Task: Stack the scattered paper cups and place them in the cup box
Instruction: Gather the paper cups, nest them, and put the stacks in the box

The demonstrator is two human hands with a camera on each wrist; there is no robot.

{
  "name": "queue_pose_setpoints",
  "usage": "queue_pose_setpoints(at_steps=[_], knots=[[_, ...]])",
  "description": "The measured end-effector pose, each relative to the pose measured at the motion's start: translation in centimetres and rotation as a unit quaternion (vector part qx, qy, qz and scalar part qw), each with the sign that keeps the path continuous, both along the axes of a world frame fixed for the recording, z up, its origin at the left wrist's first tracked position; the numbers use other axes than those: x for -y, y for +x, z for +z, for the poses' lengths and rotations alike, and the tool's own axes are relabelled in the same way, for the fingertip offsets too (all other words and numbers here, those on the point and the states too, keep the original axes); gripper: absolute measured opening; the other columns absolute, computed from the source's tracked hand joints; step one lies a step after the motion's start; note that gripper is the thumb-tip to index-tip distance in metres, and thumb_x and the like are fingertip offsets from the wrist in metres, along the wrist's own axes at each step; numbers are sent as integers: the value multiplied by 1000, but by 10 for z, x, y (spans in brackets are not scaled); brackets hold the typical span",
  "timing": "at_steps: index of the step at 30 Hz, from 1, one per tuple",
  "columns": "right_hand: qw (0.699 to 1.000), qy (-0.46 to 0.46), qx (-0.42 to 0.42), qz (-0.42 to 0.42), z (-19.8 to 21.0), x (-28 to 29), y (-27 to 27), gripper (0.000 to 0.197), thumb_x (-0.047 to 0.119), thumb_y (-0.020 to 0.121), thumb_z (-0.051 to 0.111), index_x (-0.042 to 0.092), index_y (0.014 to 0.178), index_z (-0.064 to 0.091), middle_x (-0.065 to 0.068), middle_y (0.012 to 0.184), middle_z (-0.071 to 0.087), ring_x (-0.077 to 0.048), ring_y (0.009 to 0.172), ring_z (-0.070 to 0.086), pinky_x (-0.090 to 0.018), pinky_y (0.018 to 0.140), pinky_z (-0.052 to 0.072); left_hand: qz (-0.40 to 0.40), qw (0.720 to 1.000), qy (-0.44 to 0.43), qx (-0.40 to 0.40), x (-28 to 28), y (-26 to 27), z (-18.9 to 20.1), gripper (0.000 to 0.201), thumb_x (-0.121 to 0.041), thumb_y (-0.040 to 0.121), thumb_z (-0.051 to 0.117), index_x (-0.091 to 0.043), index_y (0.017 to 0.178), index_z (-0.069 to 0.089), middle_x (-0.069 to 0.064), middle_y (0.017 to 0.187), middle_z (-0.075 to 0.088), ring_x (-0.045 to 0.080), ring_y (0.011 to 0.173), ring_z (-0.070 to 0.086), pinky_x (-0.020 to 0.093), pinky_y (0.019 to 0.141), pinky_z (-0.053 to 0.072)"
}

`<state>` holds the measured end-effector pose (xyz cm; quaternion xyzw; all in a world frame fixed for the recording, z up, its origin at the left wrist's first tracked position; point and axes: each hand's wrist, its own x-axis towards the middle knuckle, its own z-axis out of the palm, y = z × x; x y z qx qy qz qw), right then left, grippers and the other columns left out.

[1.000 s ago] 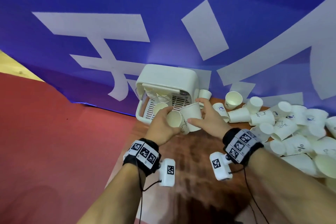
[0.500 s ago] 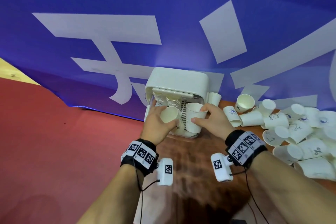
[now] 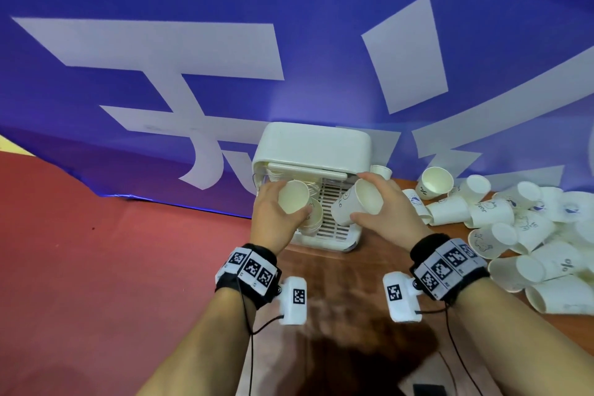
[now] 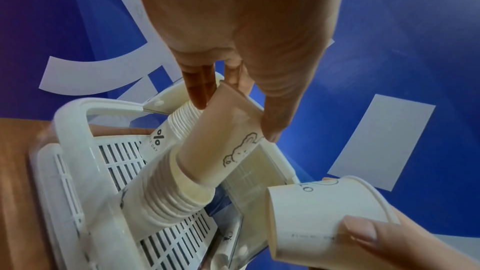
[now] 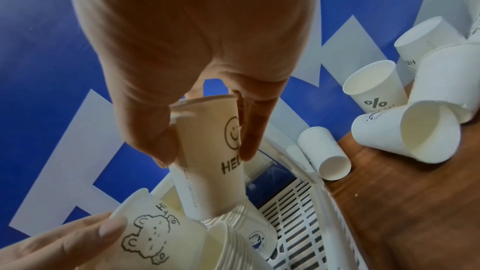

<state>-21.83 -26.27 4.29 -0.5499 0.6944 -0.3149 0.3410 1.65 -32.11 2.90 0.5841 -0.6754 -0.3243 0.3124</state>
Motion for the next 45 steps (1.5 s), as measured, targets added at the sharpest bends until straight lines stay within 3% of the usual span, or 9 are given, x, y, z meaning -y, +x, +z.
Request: queue_pose_setpoints(at_steps=[5, 8, 13, 21, 27, 32, 39, 45], knots=[[1000, 4, -8, -3, -7, 2, -8, 72, 28, 69, 86, 32, 130, 47, 8, 123, 47, -11, 113, 47, -25, 96, 36, -24, 999, 23, 21, 8, -7, -19, 75, -36, 67, 86, -17, 132, 53, -3, 131, 52, 15, 126, 45, 31, 108, 37], [1000, -4, 9, -4, -9, 1, -11, 76, 30, 69, 86, 36, 132, 45, 7, 126, 51, -12, 115, 49, -28, 98, 40, -28, 999, 13, 37, 8, -10, -29, 76, -38, 67, 85, -15, 132, 53, -2, 132, 53, 18, 129, 45, 32, 109, 37], [1000, 3, 0, 22, -7, 0, -15, 73, 29, 71, 86, 47, 129, 47, 4, 118, 50, -11, 111, 49, -19, 89, 33, -35, 997, 12, 70, 9, -15, -40, 75, -34, 70, 85, -10, 134, 53, 1, 134, 52, 16, 130, 38, 17, 105, 24], [999, 32, -14, 40, -10, 2, -20, 81, 20, 71, 83, 44, 137, 41, 6, 123, 44, -11, 114, 46, -21, 94, 34, -48, 991, 26, 118, 11, -17, -49, 77, -38, 71, 82, -15, 136, 50, 0, 136, 51, 20, 127, 41, 27, 105, 33], [998, 39, 0, 47, -13, 2, -21, 81, 20, 72, 83, 45, 136, 40, 7, 122, 43, -12, 117, 48, -32, 106, 41, -66, 987, 56, 133, 10, -17, -53, 77, -35, 71, 81, -13, 138, 50, 1, 138, 50, 22, 125, 47, 30, 105, 36], [998, 30, 28, 38, -15, -1, -21, 80, 30, 67, 86, 41, 135, 45, 11, 123, 49, -11, 114, 54, -38, 102, 47, -69, 985, 83, 134, 10, -19, -55, 78, -32, 71, 82, -14, 139, 48, 1, 140, 49, 23, 126, 46, 34, 108, 37], [996, 25, 86, 28, -8, -7, -19, 74, 45, 59, 83, 56, 123, 49, 2, 123, 56, -9, 106, 62, -41, 93, 55, -59, 985, 95, 129, 9, -20, -53, 76, -28, 72, 84, -15, 139, 50, 0, 140, 51, 23, 125, 49, 37, 108, 39], [997, 17, 55, 42, -7, -10, -10, 73, 41, 59, 80, 57, 122, 47, 12, 123, 48, -10, 112, 58, -40, 96, 54, -60, 985, 107, 124, 6, -20, -48, 79, -29, 73, 84, -16, 142, 46, 1, 143, 50, 22, 130, 47, 35, 110, 36]])
